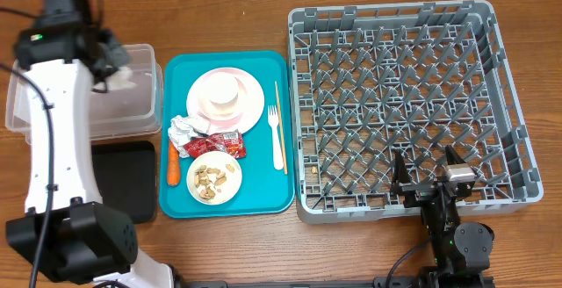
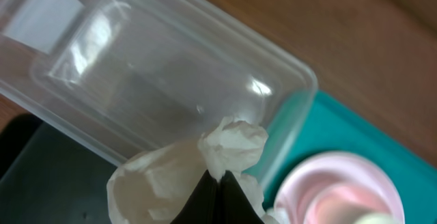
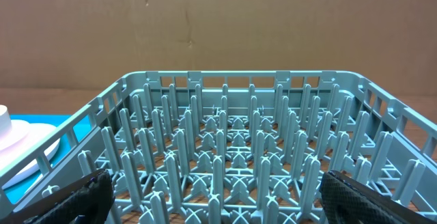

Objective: Sort waste into correct bins and load items into the dishwasher
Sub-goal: 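Carry the napkin with the left gripper and drop it into the clear bin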

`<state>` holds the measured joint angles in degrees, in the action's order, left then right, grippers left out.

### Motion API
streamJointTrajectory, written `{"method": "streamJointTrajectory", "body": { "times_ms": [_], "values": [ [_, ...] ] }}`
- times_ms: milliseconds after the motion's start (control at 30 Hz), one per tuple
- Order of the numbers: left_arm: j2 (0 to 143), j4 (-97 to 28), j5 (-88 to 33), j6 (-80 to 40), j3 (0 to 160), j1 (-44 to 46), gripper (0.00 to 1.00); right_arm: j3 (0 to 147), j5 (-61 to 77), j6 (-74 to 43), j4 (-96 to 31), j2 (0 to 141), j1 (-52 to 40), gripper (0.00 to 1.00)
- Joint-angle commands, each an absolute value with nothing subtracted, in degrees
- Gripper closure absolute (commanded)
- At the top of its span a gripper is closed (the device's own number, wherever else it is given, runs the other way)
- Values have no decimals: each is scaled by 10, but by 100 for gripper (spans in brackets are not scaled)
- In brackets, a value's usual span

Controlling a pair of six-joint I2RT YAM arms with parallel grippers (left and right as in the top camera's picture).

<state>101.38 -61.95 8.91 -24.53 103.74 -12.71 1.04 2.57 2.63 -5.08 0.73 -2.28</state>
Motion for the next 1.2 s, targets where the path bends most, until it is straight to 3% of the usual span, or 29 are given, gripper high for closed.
{"method": "streamJointTrajectory", "body": {
  "times_ms": [0, 433, 533, 700, 867, 1167],
  "values": [
    [1018, -579, 95, -264, 1035, -167, 96, 4, 27, 28, -46, 3, -21, 0],
    [1151, -539, 109, -258, 1035, -220, 96, 4, 27, 28, -46, 3, -21, 0],
    [1159, -534, 109, -242, 1035, -221, 58, 4, 27, 28, -46, 3, -21, 0],
    [1143, -529, 108, -220, 1058, -221, 22, 4, 27, 28, -46, 3, -21, 0],
    [1096, -570, 68, -208, 1110, -221, 17, 4, 27, 28, -46, 3, -21, 0],
    [981, -759, -125, -208, 1140, -204, 14, 4, 27, 28, -46, 3, -21, 0]
  ]
}}
